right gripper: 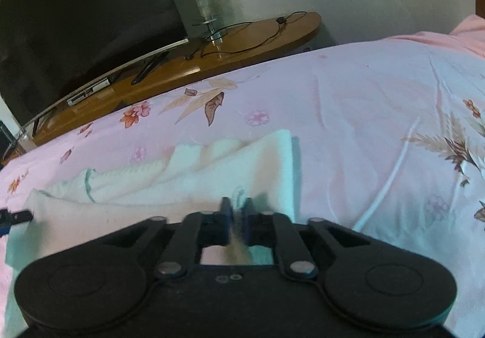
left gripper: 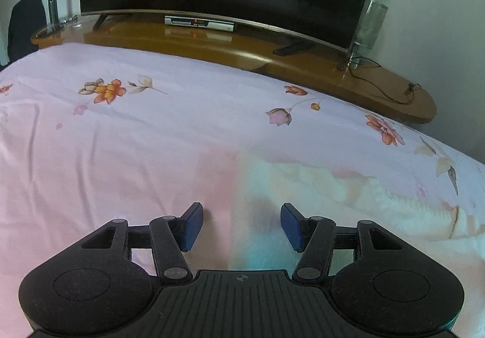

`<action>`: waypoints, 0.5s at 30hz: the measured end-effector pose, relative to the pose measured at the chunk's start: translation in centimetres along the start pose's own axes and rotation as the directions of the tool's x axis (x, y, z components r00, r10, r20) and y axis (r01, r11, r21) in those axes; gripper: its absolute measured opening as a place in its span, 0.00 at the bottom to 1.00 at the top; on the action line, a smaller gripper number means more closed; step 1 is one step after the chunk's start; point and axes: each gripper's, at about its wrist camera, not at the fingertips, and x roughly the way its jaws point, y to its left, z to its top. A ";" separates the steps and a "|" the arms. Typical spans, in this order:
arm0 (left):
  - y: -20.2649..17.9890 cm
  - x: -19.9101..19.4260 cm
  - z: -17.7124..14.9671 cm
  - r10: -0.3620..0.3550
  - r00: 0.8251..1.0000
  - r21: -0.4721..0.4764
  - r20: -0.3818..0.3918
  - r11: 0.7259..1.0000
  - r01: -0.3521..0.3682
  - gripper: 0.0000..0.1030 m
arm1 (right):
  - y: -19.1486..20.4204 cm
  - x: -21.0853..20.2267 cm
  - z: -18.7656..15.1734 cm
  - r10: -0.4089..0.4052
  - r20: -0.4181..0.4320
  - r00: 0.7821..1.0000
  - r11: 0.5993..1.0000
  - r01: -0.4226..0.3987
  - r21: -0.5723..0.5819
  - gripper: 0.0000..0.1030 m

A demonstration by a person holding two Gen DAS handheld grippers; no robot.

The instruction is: Fold small clothes

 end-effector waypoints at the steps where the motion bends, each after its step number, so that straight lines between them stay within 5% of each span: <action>1: -0.1 0.0 0.0 -0.008 1.000 0.001 0.003 1.000 0.008 0.55 | 0.1 -0.5 -0.1 -0.021 0.024 1.000 1.000 0.021 -0.019 0.06; 5: -0.7 0.2 0.1 -0.014 1.000 0.026 0.022 1.000 0.014 0.55 | -0.7 -0.9 -0.8 -0.130 0.048 0.990 0.990 0.132 -0.048 0.06; 15: 0.2 1.9 0.7 0.041 0.999 0.002 0.020 0.999 -0.042 0.55 | -0.9 -0.5 -0.9 -0.132 -0.008 0.991 0.986 0.130 -0.102 0.08</action>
